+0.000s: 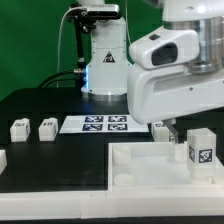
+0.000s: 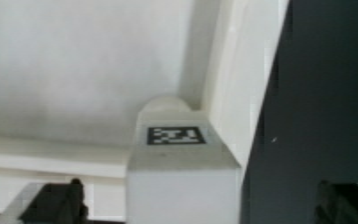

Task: Assemble one leg

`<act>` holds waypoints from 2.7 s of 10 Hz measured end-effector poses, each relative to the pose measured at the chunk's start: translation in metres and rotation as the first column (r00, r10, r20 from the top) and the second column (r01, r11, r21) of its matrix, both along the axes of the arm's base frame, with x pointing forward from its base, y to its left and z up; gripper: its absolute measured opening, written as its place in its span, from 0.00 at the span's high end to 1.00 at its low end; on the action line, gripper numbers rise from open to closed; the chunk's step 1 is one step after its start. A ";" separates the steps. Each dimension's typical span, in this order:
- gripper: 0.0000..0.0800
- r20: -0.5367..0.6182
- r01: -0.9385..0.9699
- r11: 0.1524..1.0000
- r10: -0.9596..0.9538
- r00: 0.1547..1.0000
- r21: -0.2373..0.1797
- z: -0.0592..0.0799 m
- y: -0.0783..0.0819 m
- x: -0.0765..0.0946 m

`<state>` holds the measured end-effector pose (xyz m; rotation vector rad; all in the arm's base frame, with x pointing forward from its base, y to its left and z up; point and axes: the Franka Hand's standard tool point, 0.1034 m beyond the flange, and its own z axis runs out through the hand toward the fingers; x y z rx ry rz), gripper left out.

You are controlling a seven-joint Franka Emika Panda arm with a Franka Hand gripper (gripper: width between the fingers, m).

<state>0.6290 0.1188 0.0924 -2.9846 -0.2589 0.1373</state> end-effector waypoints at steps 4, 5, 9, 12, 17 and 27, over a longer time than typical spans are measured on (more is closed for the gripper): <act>0.33 0.028 0.005 1.000 -0.005 1.000 0.000 -0.004 -0.001 0.000; 0.50 0.028 0.005 1.000 -0.005 1.000 0.000 -0.004 -0.001 0.000; 0.63 0.028 0.049 0.999 -0.048 0.998 -0.003 -0.005 -0.002 0.001; 0.63 0.038 0.488 0.873 -0.489 0.872 0.018 -0.005 -0.009 0.003; 0.63 -0.071 0.922 0.387 -0.920 0.385 -0.013 -0.006 -0.019 0.004; 0.22 -0.105 0.943 0.333 -0.938 0.331 0.000 -0.009 -0.006 -0.003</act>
Offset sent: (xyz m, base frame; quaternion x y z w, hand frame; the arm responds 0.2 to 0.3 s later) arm 0.0000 0.0000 0.0000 0.0000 0.0000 0.0000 1.0000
